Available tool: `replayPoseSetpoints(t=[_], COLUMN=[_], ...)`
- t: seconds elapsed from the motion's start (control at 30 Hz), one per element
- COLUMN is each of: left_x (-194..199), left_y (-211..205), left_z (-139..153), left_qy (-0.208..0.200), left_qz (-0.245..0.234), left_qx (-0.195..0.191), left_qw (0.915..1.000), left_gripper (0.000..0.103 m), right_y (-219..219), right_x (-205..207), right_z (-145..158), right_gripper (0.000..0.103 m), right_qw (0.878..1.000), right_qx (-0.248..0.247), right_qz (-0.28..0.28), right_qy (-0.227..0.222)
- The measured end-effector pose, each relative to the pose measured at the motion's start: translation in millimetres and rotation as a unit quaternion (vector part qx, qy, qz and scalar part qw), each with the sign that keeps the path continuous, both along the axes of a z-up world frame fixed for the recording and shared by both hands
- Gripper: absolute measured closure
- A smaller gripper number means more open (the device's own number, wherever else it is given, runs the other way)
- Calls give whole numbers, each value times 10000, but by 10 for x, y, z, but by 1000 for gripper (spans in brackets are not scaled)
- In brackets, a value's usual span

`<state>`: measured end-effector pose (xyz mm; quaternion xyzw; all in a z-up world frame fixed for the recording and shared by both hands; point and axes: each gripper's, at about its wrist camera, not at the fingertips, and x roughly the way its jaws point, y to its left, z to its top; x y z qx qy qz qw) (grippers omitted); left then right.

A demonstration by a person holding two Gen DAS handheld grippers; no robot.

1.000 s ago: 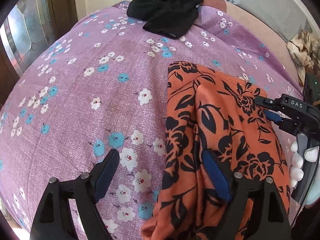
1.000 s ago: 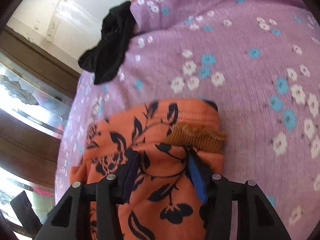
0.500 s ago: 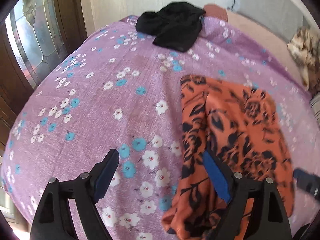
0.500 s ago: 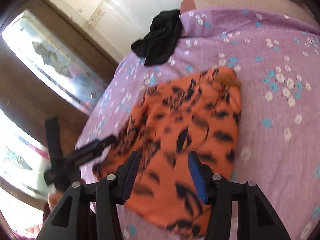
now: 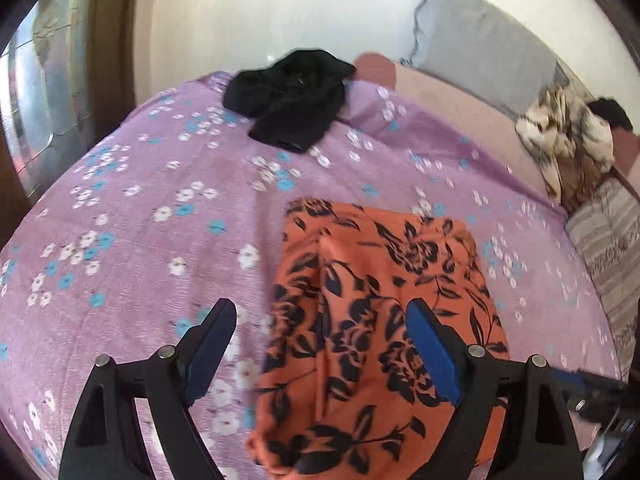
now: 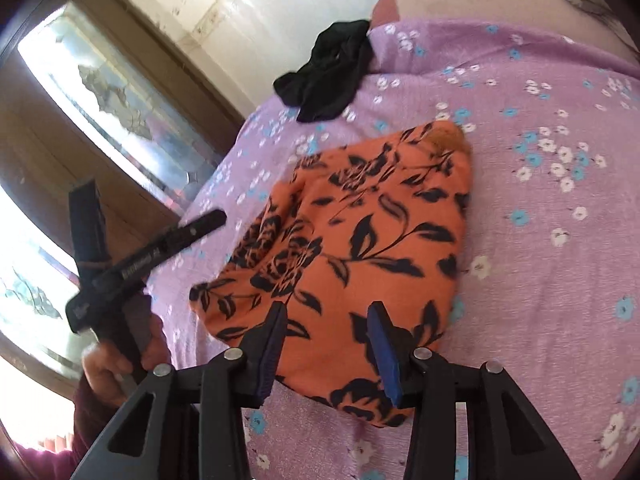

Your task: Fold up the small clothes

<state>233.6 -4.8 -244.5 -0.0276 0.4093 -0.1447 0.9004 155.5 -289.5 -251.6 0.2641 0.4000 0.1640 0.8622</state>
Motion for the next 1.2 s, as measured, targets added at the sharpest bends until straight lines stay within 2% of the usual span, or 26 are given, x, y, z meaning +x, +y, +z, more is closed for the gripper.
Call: replayPoseSetpoints(t=[0.07, 0.1, 0.13, 0.17, 0.23, 0.3, 0.4, 0.5, 0.53, 0.63, 0.73, 0.93, 1.13, 1.2], left_x=[63, 119, 186, 221, 239, 248, 210, 191, 179, 188, 170, 131, 119, 141], left_y=[-172, -258, -330, -380, -299, -263, -304, -362, -364, -340, -334, -339, -334, -304], left_z=[-122, -229, -379, -503, -490, -493, -467, -464, -462, -447, -428, -382, -301, -289], left_qy=[180, 330, 557, 740, 717, 799, 641, 468, 452, 429, 391, 354, 275, 324], left_qz=[-11, -6, 26, 56, 310, 312, 293, 238, 232, 238, 209, 167, 76, 77], left_qx=[484, 854, 1289, 1549, 1351, 1243, 1394, 1607, 1634, 1615, 1606, 1562, 1385, 1236], left_qw=[9987, 9958, 9901, 9851, 9878, 9885, 9877, 9856, 9853, 9857, 9860, 9870, 9900, 9918], left_gripper=[16, 16, 16, 8, 1, 1, 1, 1, 1, 1, 1, 1, 1, 1], right_y=[-112, -170, -200, -230, -258, -241, -150, 40, 65, -5, -160, -427, -494, -527], right_x=[5, 9, 3, 28, 47, 43, 56, 150, 159, 179, 188, 298, 401, 416], right_z=[-36, -77, -108, -164, -257, -253, -214, -430, -462, -361, -322, -432, -521, -573], right_gripper=[53, 52, 51, 51, 51, 51, 51, 51, 52, 52, 44, 37, 36, 36], right_qw=[9998, 9994, 9990, 9984, 9970, 9961, 9936, 9946, 9945, 9939, 9949, 9931, 9912, 9919], right_qx=[159, 237, 334, 456, 716, 861, 1043, 826, 811, 923, 963, 1069, 1150, 1101], right_qz=[-156, -246, -304, -331, -278, -156, 218, 585, 623, 582, 314, -245, -264, -92], right_qy=[14, 5, -7, 34, 13, -126, -363, 224, 232, 141, 27, 415, 603, 632])
